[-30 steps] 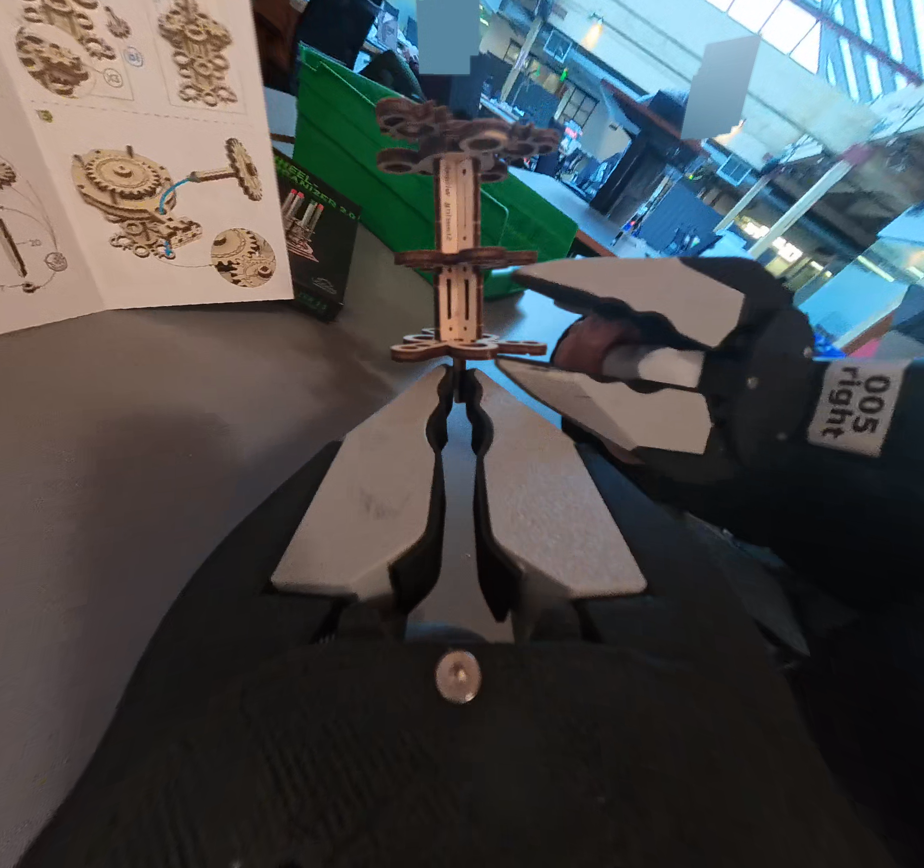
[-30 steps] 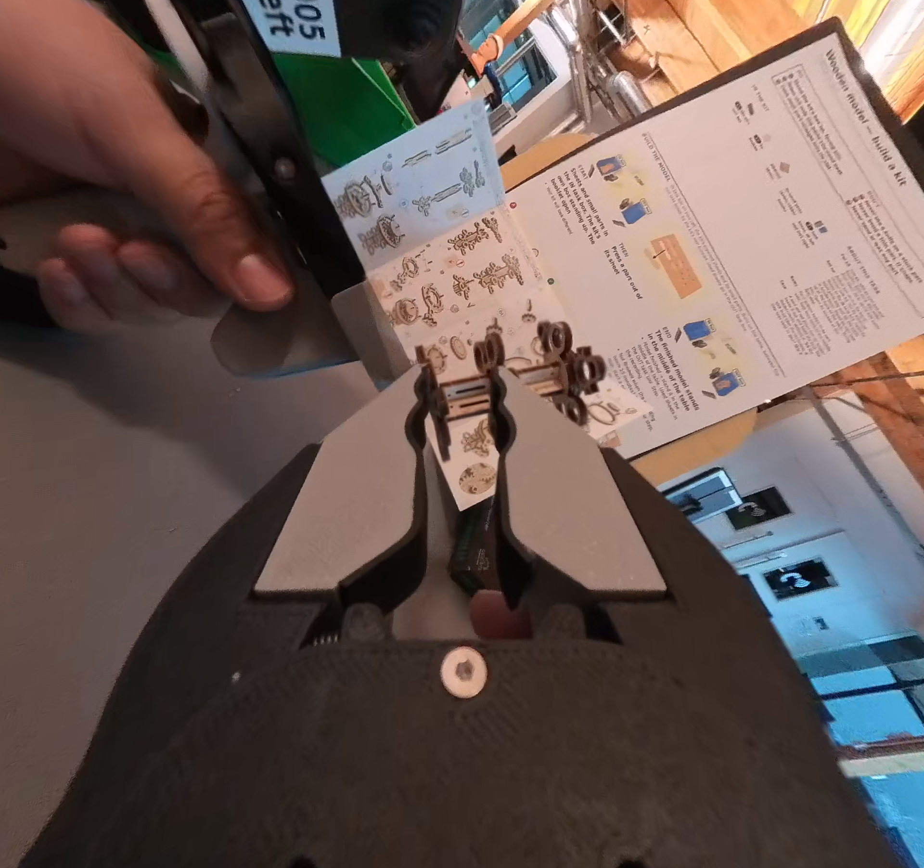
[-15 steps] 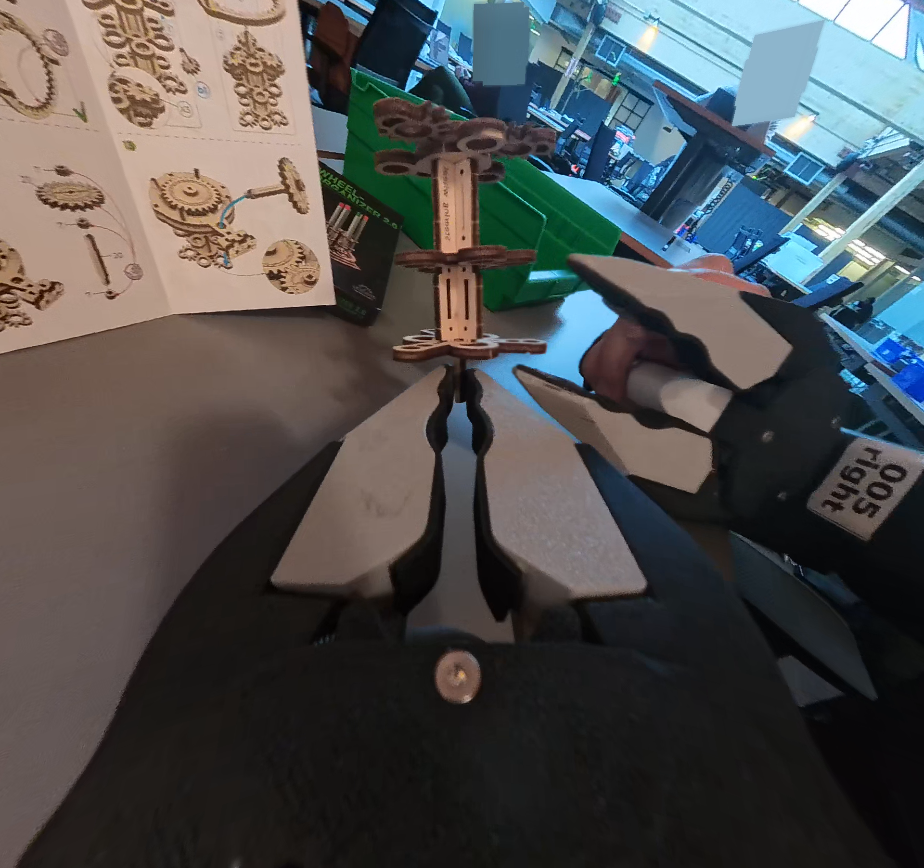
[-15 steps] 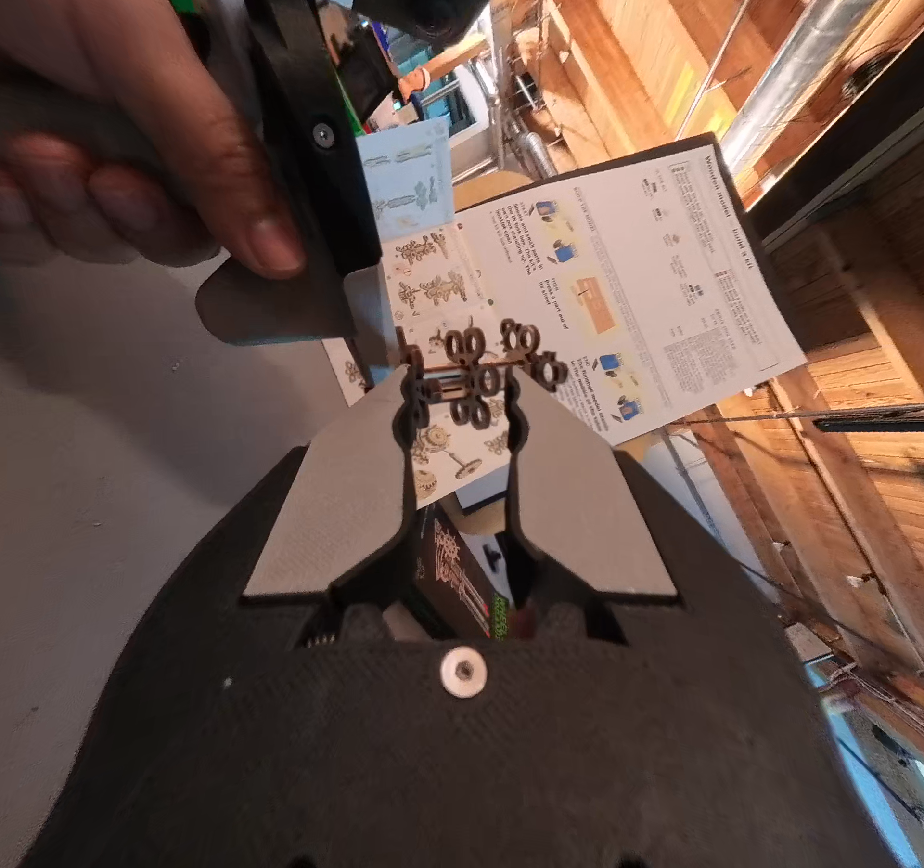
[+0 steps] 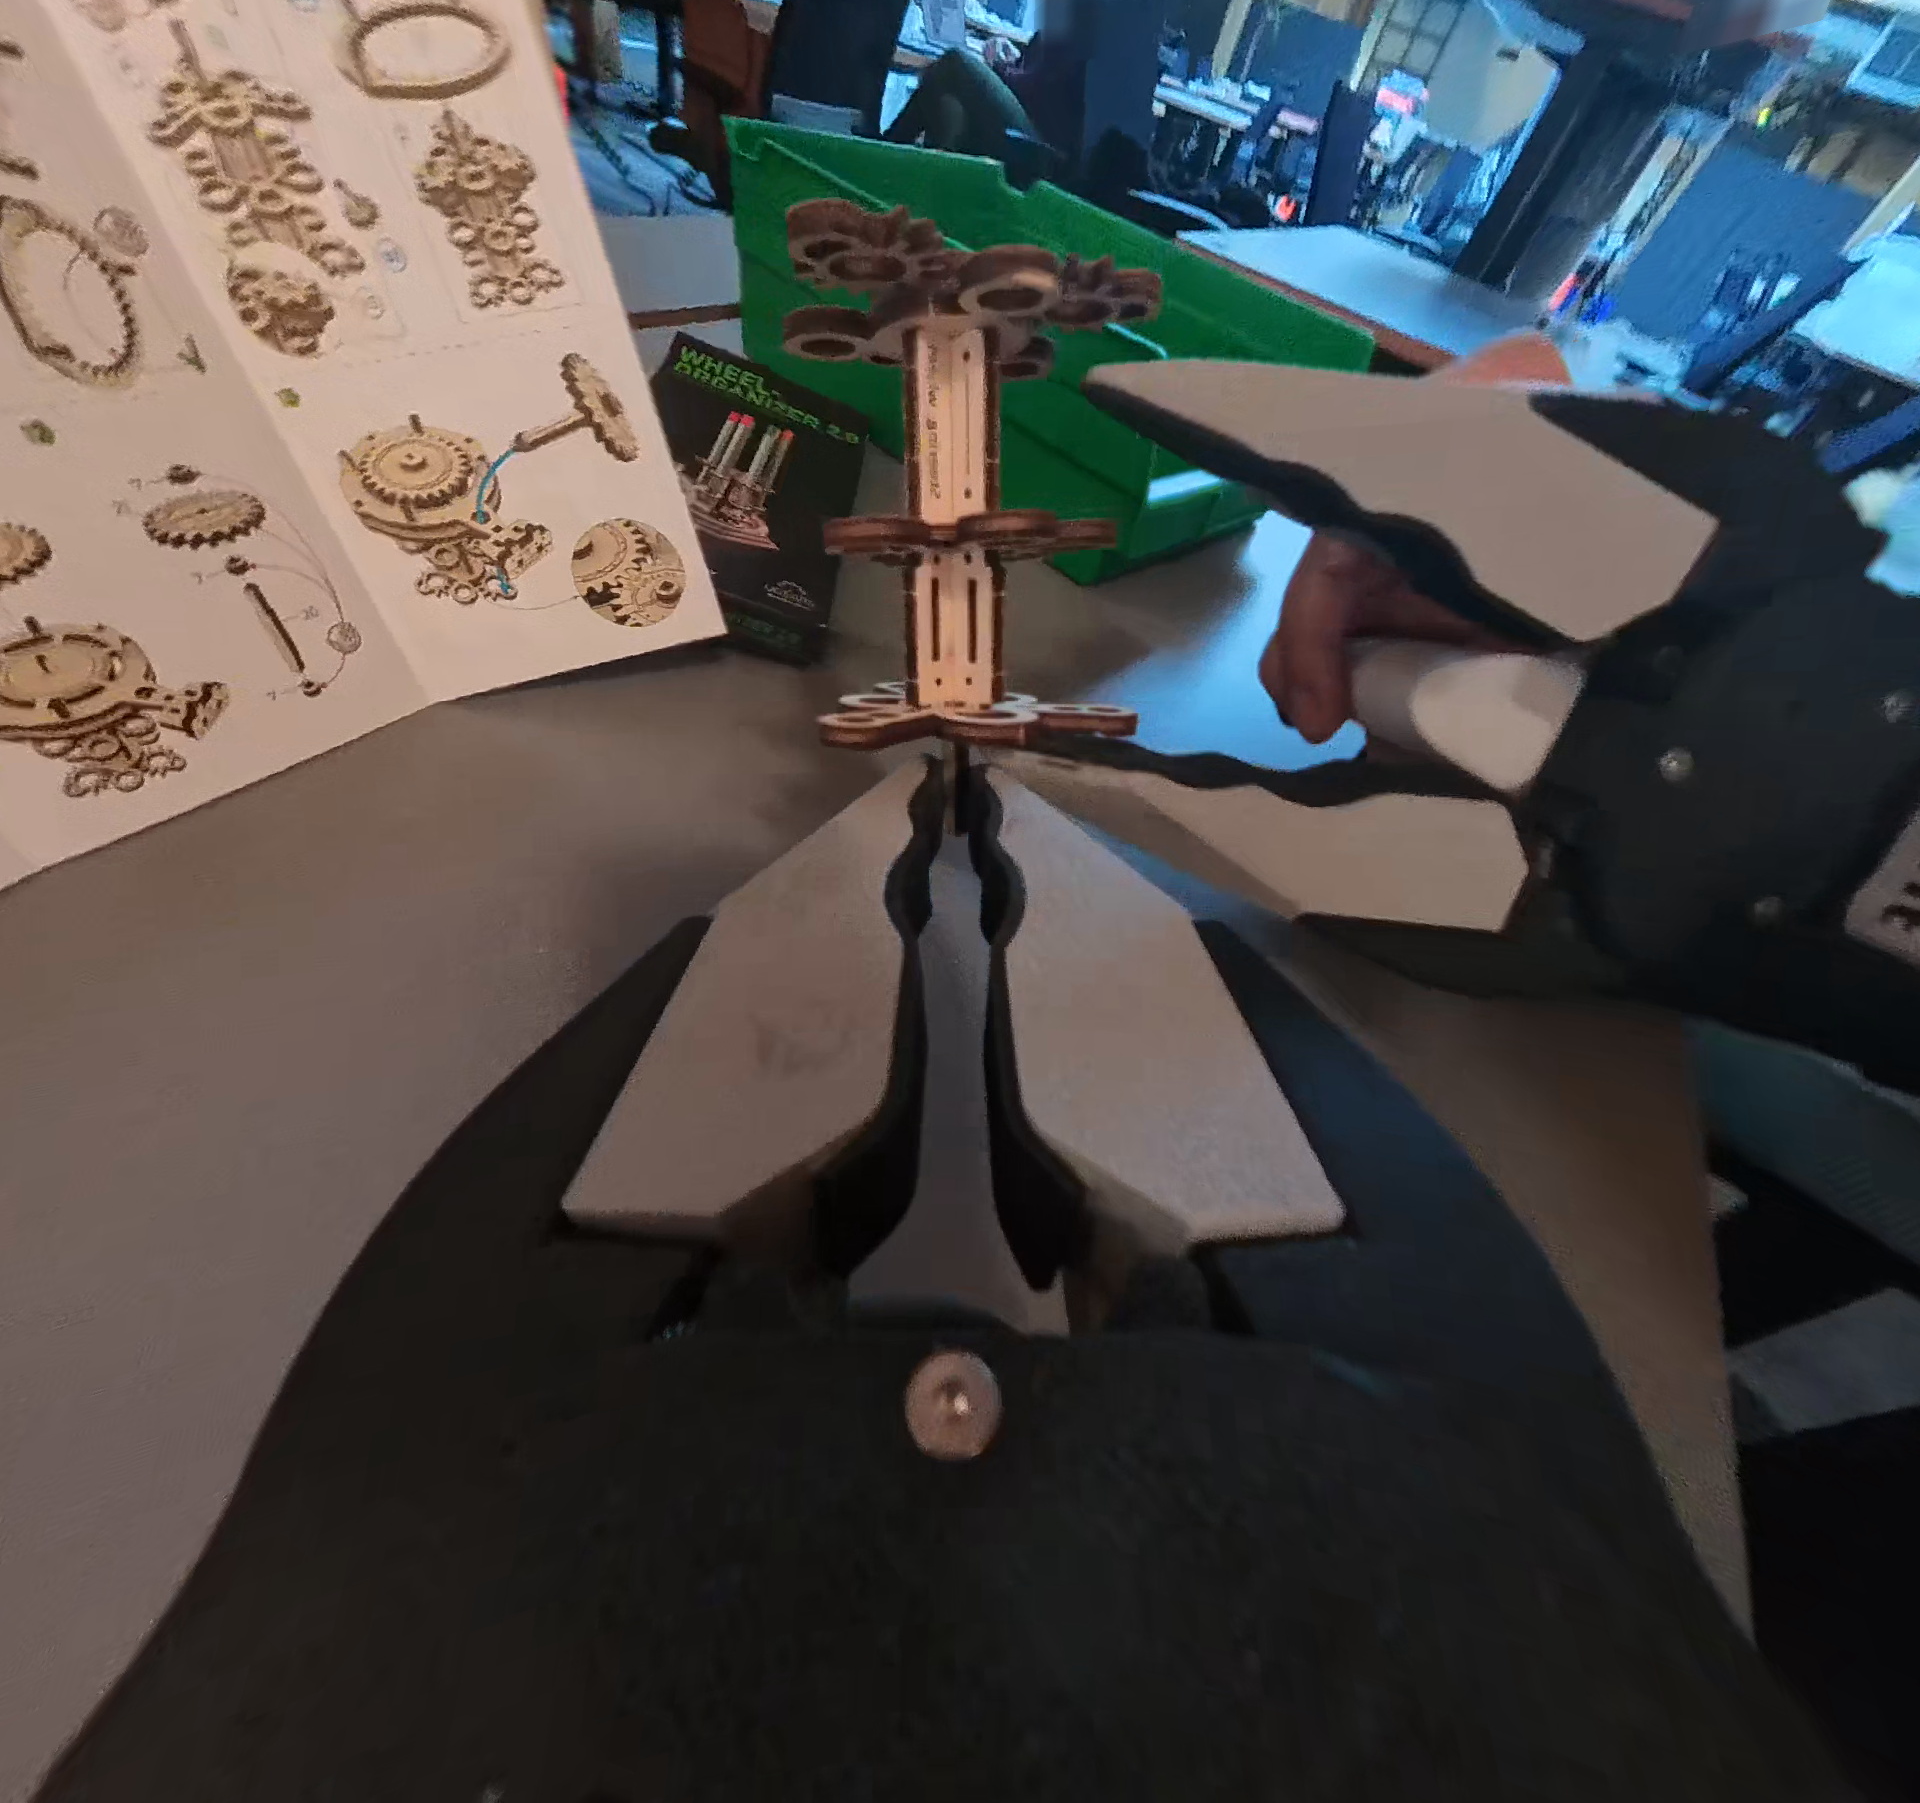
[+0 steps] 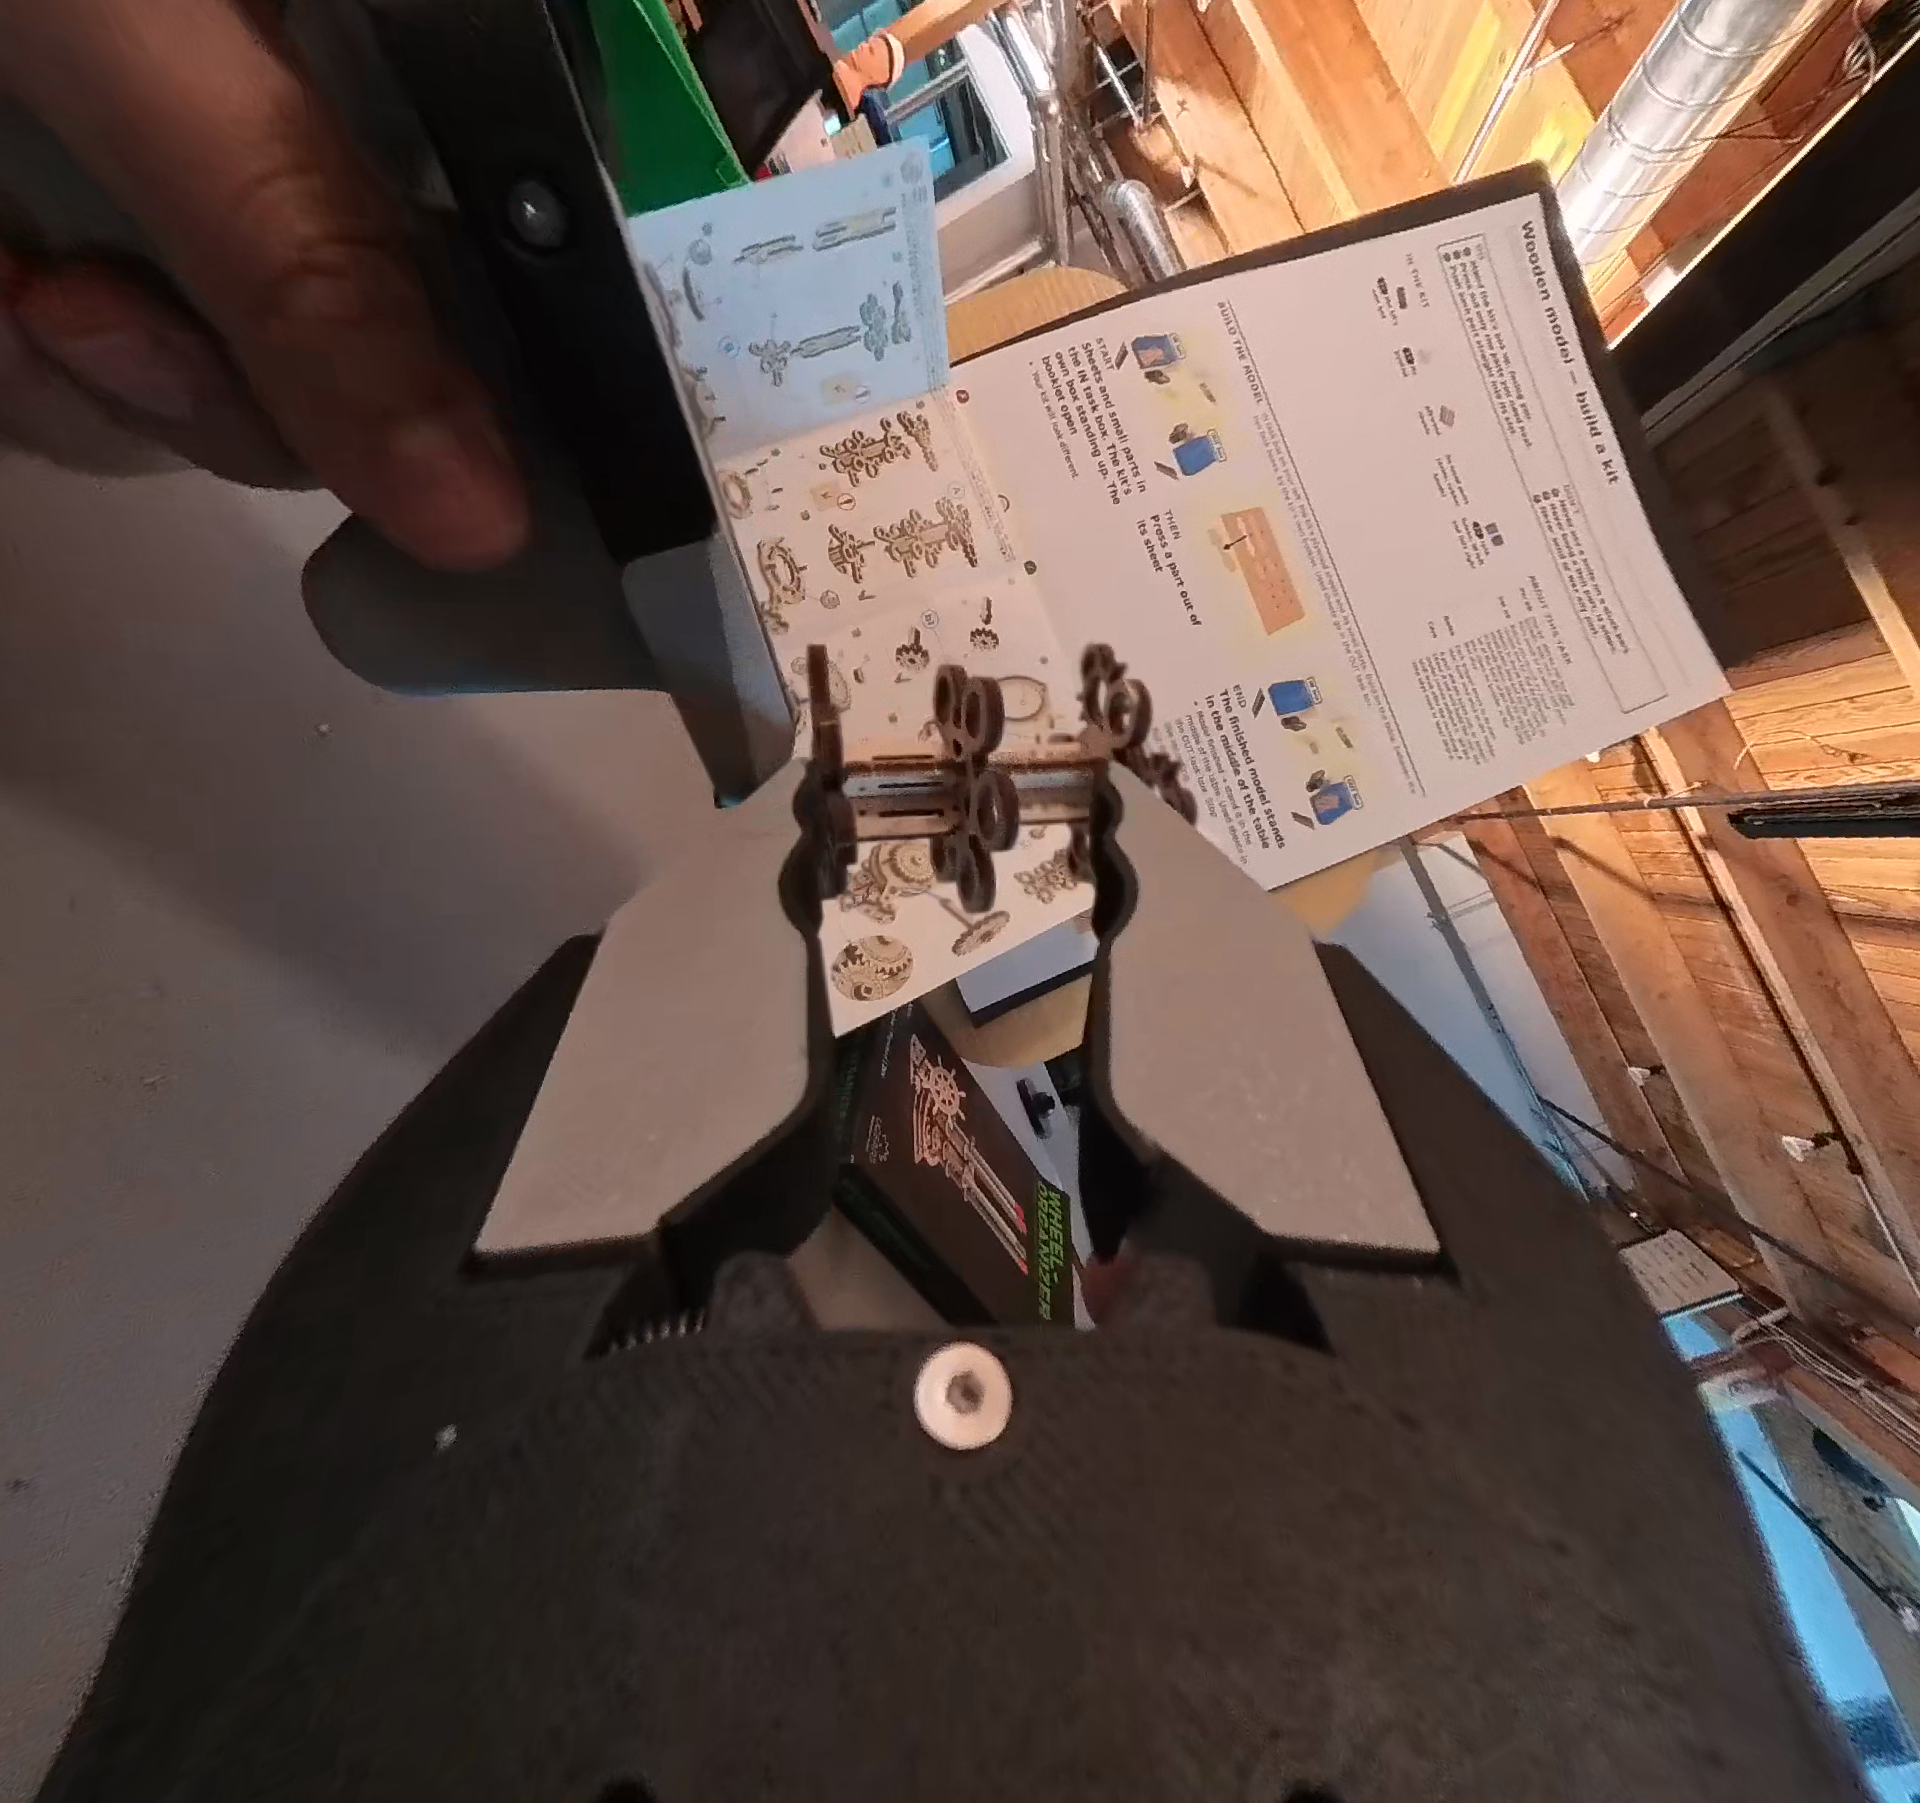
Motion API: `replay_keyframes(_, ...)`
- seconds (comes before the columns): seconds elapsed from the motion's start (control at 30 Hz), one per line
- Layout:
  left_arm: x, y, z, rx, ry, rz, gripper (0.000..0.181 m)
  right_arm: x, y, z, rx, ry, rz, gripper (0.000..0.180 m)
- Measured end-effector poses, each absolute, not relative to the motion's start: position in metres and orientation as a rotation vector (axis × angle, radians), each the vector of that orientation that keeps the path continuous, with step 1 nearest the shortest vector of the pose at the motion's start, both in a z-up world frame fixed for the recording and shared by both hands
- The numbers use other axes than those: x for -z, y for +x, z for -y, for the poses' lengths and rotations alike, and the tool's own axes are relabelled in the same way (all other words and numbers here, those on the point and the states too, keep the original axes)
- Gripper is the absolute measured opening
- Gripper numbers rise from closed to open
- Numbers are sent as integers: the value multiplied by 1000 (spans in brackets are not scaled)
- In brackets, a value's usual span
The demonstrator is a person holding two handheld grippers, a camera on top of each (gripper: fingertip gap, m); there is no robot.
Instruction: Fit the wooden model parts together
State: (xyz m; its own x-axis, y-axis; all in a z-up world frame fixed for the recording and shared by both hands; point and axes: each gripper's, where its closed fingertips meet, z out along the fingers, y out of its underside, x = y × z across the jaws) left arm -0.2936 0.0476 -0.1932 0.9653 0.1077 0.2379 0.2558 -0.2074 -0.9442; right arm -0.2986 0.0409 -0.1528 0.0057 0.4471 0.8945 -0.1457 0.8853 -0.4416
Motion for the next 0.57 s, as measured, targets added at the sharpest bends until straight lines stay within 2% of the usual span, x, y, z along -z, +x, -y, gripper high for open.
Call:
replay_keyframes(0.03,194,-293,-48,100,-1794,252,1,154,-298,-40,-478,-243,1510,44)
replay_keyframes(0.27,197,-293,-48,-9,-1829,195,1,162,-298,-40,-523,-245,1585,33)
replay_keyframes(0.57,200,-294,-48,-206,-1868,80,2,167,-299,-42,-520,-246,1624,33)
